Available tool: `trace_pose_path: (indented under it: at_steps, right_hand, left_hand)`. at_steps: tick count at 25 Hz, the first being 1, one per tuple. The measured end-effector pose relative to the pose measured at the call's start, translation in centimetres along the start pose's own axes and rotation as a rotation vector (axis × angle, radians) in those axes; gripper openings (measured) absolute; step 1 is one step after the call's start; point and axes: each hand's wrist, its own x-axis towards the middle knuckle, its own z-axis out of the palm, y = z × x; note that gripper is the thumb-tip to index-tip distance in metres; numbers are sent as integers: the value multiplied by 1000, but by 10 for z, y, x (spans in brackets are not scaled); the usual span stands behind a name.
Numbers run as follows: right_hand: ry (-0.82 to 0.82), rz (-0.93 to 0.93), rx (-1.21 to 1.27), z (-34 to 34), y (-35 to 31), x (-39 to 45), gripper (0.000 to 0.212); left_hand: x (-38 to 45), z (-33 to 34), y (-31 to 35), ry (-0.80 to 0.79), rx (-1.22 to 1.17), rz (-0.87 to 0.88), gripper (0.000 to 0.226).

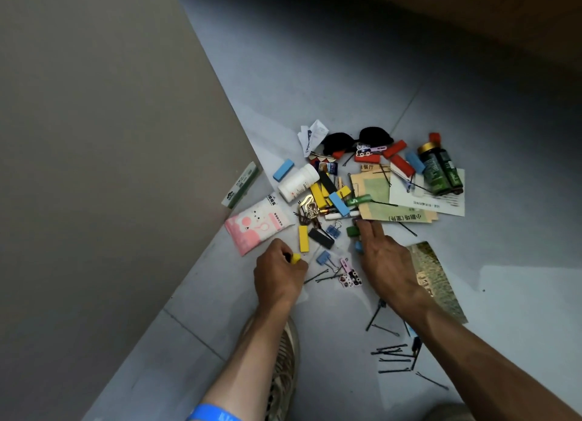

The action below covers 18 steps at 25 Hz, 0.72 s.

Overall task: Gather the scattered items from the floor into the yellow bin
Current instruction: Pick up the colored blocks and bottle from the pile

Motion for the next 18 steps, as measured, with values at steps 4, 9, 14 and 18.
trace_pose_path:
  at_steps: [4, 9, 14, 18]
  right_hand:
    - [-34, 52, 6, -6, -2, 2, 29]
    - [-8, 59, 54, -21, -8, 3, 29]
    - [41, -36, 167, -36, -29, 41, 33]
    - [-13, -28, -40, -35, -48, 60, 40]
  left_hand:
    - [0, 0, 18, 98, -240, -18, 19]
    - [9, 17, 27, 13, 47, 240, 31]
    - [9, 19, 16, 0, -64, 187, 34]
    - [12, 3, 26, -99, -689, -231, 11]
